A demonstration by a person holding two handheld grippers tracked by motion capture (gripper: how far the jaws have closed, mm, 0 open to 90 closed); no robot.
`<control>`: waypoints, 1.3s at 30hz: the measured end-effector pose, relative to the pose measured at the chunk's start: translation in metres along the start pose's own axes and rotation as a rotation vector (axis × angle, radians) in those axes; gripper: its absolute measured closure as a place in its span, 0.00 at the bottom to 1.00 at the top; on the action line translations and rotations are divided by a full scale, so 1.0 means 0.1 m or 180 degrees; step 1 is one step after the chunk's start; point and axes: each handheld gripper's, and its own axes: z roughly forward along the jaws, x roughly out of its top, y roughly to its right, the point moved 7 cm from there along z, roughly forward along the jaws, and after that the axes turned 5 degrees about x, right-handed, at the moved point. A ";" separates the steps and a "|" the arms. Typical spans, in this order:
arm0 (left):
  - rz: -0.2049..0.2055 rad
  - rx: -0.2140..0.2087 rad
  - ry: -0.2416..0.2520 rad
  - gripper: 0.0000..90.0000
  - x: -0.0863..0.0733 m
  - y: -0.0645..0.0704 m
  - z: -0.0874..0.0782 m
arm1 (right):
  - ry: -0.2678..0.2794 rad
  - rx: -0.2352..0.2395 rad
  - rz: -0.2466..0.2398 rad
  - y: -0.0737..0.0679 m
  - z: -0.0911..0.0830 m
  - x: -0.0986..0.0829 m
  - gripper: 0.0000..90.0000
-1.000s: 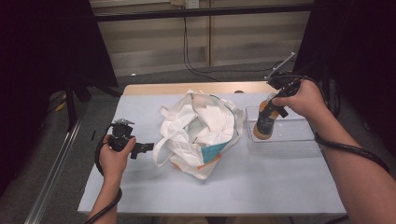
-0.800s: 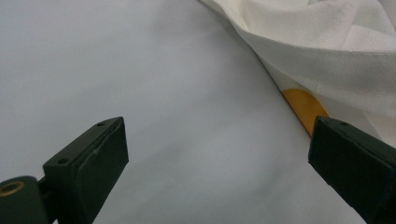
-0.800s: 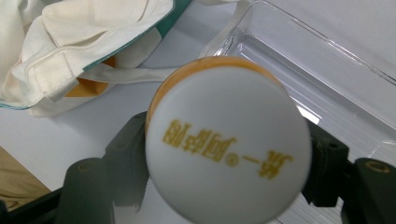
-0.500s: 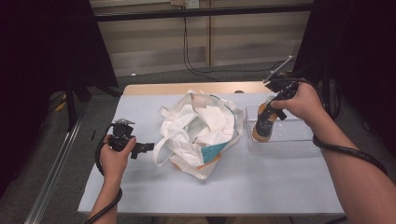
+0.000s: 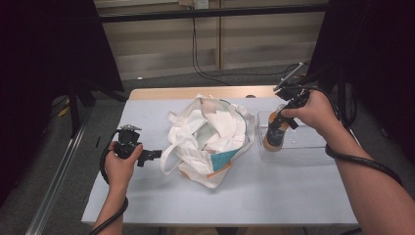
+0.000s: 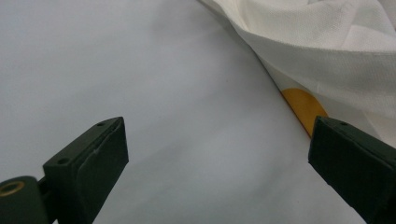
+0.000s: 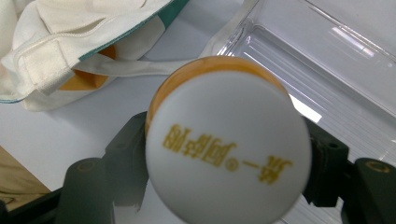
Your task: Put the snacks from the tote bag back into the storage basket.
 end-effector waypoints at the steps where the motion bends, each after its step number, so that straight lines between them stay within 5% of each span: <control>1: 0.0006 -0.0001 -0.0001 0.05 0.00 0.00 0.00 | -0.0019 -0.0018 0.0011 0.00 0.00 0.00 0.34; 39: 0.0019 0.0005 0.0004 0.05 0.01 0.00 0.00 | -0.0089 -0.0060 0.0022 0.02 0.20 -0.08 0.33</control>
